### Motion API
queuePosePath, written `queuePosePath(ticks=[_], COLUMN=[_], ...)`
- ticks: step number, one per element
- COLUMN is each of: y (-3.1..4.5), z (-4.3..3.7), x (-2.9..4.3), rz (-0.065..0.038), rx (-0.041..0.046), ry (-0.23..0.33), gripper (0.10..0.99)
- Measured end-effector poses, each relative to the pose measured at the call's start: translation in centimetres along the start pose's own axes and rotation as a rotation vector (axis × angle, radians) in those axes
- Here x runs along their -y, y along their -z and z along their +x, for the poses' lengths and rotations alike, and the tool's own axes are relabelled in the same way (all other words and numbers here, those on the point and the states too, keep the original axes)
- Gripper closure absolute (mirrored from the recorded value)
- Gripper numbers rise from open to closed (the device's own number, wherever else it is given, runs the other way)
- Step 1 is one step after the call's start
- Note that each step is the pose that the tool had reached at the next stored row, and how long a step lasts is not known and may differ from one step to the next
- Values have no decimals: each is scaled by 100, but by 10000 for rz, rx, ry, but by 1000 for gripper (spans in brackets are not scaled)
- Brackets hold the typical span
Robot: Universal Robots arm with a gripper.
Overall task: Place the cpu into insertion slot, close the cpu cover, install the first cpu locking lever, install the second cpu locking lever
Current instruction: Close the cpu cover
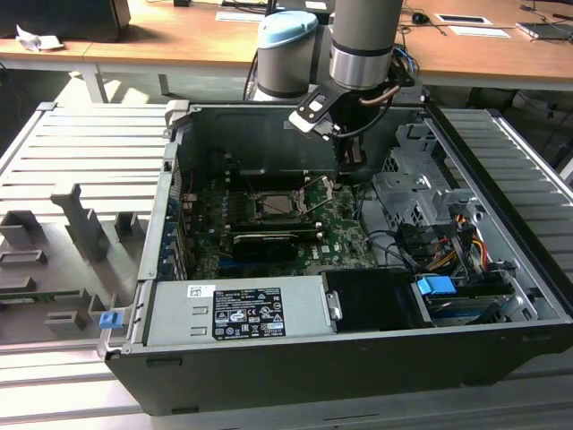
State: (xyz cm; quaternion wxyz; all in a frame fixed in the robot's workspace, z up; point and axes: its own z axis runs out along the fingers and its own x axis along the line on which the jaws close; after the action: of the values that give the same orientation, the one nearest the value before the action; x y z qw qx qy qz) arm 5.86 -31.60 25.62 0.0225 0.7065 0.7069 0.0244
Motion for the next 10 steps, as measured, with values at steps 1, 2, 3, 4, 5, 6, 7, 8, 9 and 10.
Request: queuePosePath(ticks=[1, 2, 3, 4, 5, 6, 7, 8, 9, 10], y=[-14, -36, -73, -86, -88, -87, -87, -86, -85, -84], z=[0, 0, 0, 0, 0, -1, 0, 0, 0, 0], x=[-5, -5, -4, -3, 0, 9, 24, 42, 61, 81], rz=[14, 20, 26, 29, 30, 32, 34, 33, 34, 34], rx=[11, 12, 8, 8, 9, 12, 9, 8, 9, 9], ry=[9, 29, 75, 91, 92, 93, 93, 93, 92, 91], gripper=[980, 980, 980, 980, 980, 980, 980, 980, 980, 980])
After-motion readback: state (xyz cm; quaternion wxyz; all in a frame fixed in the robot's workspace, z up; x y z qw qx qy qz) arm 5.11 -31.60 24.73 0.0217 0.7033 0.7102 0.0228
